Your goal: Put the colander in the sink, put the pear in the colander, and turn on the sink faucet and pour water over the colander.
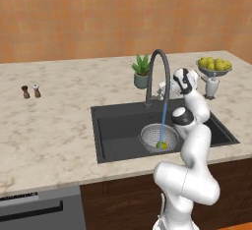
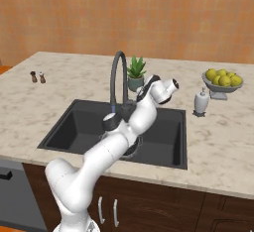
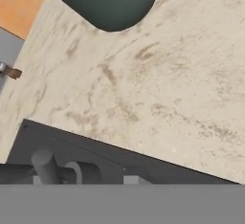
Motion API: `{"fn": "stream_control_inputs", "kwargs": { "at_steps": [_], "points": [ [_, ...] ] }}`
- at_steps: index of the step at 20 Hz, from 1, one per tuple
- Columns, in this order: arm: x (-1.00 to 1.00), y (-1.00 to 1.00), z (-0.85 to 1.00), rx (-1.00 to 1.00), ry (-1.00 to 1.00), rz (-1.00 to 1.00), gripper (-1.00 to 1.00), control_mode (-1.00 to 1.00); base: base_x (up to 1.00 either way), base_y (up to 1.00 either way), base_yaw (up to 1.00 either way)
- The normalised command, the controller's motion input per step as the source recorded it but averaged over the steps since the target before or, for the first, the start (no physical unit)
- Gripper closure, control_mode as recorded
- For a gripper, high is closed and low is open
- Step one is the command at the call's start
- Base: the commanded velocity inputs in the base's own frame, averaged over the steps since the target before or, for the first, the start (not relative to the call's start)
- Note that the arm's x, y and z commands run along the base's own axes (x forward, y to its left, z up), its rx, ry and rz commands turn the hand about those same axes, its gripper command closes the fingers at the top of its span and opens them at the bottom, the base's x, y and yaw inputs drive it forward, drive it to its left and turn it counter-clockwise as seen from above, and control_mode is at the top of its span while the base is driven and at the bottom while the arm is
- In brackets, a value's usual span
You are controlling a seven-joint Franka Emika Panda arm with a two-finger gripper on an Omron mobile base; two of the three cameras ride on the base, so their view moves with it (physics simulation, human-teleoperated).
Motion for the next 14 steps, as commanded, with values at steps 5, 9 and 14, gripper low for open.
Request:
{"fn": "stream_control_inputs", "kwargs": {
  "at_steps": [5,9,14],
  "points": [
    [-0.6,-0.45,-0.61,0.0,-0.03,-0.01,1.0,-1.0,0.0,0.0,0.0],
    [-0.95,0.0,0.25,0.02,-0.19,0.0,1.0,-1.0,0.0,0.0,0.0],
    [-0.96,0.02,0.1,0.0,-0.24,0.0,1.0,-1.0,0.0,0.0,0.0]
  ]
}}
